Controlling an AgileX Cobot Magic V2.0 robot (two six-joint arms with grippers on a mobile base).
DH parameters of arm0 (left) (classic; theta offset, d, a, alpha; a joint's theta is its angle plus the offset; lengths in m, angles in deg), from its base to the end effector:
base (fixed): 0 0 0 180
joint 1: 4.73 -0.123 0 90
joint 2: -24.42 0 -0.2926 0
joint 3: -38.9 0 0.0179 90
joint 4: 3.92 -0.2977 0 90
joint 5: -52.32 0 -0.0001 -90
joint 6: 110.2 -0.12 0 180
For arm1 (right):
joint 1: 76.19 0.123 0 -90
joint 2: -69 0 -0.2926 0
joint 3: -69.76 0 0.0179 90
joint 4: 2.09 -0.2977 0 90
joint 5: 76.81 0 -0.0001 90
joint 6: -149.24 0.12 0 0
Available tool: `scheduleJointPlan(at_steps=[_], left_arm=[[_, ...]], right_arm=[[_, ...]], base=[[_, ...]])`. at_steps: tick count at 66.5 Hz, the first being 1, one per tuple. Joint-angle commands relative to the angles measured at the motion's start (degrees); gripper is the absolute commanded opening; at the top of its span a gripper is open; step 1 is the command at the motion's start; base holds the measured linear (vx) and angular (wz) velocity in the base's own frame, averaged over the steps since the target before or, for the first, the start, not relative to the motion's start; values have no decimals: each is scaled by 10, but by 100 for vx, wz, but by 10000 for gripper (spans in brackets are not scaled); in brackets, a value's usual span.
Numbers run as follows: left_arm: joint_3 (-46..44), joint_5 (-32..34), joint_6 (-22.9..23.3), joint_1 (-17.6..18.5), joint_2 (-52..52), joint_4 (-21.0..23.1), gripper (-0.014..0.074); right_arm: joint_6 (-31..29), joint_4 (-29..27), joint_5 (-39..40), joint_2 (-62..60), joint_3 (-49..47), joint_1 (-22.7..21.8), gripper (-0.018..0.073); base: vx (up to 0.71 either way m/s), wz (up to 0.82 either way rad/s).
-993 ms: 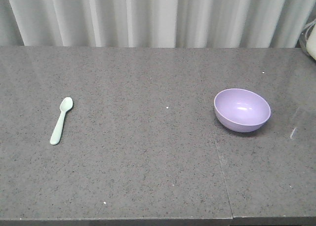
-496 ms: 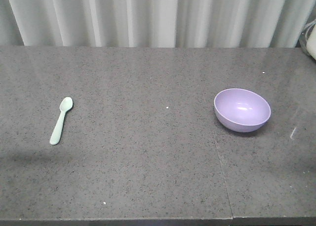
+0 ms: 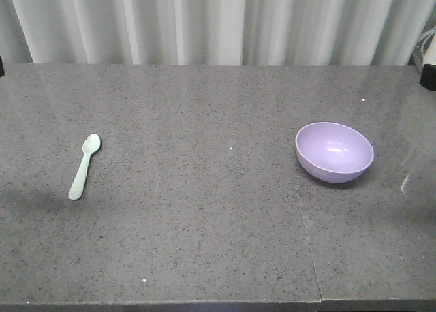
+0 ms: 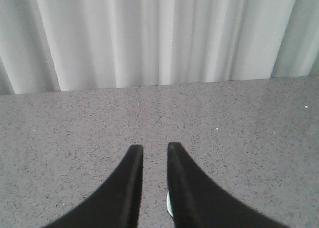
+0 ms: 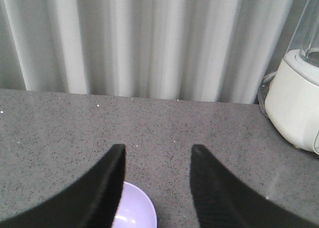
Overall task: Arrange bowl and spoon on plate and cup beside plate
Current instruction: 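Lower the left gripper over the pale green spoon handle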
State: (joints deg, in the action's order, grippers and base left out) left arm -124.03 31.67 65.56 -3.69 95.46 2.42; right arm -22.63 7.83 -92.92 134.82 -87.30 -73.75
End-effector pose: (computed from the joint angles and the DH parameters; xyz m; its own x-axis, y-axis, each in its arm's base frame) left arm 0.3153 -0.0104 0.3890 -0.3211 -0.0237 -0.9467 0.0455 0.9981 -0.0405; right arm 0.2933 0.0067 0.3839 -0.2526 -0.0353 -0.9669 -0.0025 0.9994 -0.0358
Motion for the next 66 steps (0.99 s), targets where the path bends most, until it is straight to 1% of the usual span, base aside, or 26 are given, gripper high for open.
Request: scheduleJointPlan(at_steps=[1, 6, 9, 13, 17, 20, 26, 33, 40, 43, 46, 53, 66], left_arm=[[-51, -10, -16, 4, -8, 5, 262], [-73, -36, -24, 4, -8, 7, 394], [-79, -43, -24, 4, -7, 11, 486], [-90, -54, -24, 4, 0, 14, 589], [-110, -79, -24, 4, 18, 24, 654], [-131, -106, -24, 4, 37, 29, 673], [-185, -184, -24, 4, 91, 35, 659], [-256, -273, -23, 4, 165, 38, 619], [-310, -350, -23, 4, 228, 60, 572], [-327, -365, -24, 4, 249, 67, 555], [-339, -373, -25, 4, 276, 65, 537], [-346, -377, -28, 4, 314, 65, 515], [-346, -395, -28, 4, 363, 60, 514]], right_arm=[[0, 6, 30, -1, -22, -2, 500], [0, 6, 30, -1, -22, -2, 582], [0, 6, 30, -1, -22, -2, 601], [0, 5, 28, -1, -22, -2, 601], [0, 5, 26, -1, -22, -2, 595], [-2, 5, 26, -1, -22, -2, 590], [-2, 5, 26, -1, -22, -2, 585], [-2, 4, 14, -1, -22, -2, 580], [-2, 4, -17, -1, -22, -2, 580], [-2, 4, -25, -1, -22, -2, 580], [-2, 4, -30, -1, -22, -2, 580], [-2, 4, -30, -1, -22, -2, 580], [-2, 4, -30, -1, -22, -2, 580]], base=[[0, 0], [0, 0], [0, 0], [0, 0], [0, 0], [0, 0], [0, 0], [0, 0], [0, 0], [0, 0], [0, 0], [0, 0], [0, 0]])
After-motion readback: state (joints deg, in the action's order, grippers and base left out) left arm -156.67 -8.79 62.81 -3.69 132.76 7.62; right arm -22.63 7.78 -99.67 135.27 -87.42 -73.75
